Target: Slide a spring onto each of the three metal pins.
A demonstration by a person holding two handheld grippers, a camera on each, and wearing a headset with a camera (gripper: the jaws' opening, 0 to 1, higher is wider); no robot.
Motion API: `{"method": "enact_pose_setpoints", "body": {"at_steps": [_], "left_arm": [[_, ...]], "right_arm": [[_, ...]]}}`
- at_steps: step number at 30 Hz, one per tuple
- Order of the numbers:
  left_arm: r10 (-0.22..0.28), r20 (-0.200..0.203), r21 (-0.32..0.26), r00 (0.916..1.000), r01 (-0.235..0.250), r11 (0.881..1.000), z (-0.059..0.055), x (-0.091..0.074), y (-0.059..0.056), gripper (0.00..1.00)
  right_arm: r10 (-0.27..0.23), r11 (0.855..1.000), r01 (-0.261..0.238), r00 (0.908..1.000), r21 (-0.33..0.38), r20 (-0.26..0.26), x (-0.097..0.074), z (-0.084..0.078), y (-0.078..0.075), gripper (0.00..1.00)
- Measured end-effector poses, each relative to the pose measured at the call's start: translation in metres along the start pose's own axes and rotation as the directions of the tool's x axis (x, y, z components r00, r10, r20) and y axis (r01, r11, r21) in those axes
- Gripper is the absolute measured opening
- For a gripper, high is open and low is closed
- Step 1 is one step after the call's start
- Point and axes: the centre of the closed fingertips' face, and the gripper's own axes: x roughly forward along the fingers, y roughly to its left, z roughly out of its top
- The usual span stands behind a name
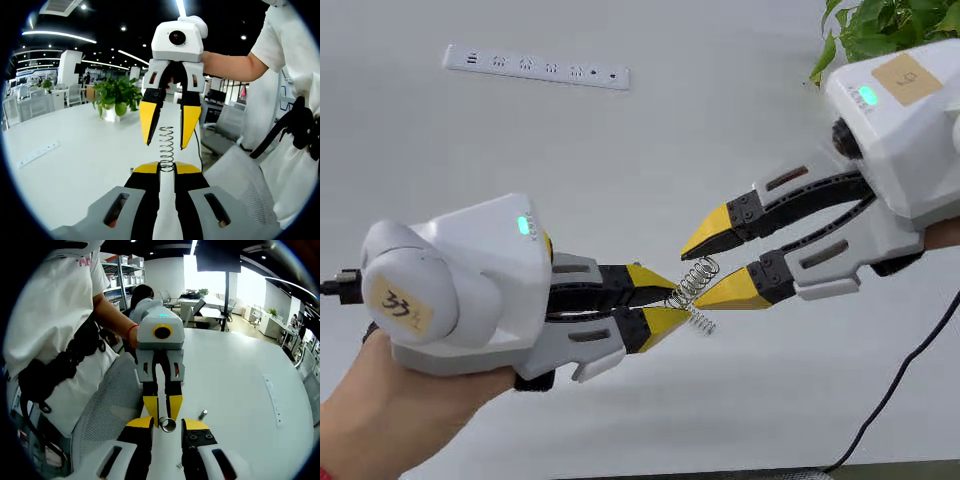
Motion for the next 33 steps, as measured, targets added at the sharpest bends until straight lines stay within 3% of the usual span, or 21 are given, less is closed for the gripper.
{"method": "enact_pose_setpoints", "body": {"at_steps": [5, 13, 33], "left_arm": [[0.007, 0.006, -0.004, 1.0000, -0.007, 1.000, 0.001, -0.001, 0.001, 0.06], [0.008, 0.009, -0.004, 0.9999, -0.008, 1.000, 0.000, -0.002, 0.002, 0.06], [-0.012, 0.002, 0.011, 0.9999, 0.012, 1.000, -0.002, 0.000, -0.002, 0.06]], "right_arm": [[0.051, 0.996, -0.057, 0.9948, -0.065, -0.088, 0.002, -0.005, 0.003, 0.15], [0.082, 0.990, -0.097, 0.9854, -0.098, -0.150, 0.007, -0.006, 0.004, 0.12], [0.119, 0.984, -0.143, 0.9733, -0.111, -0.196, 0.008, -0.011, 0.004, 0.07]]}}
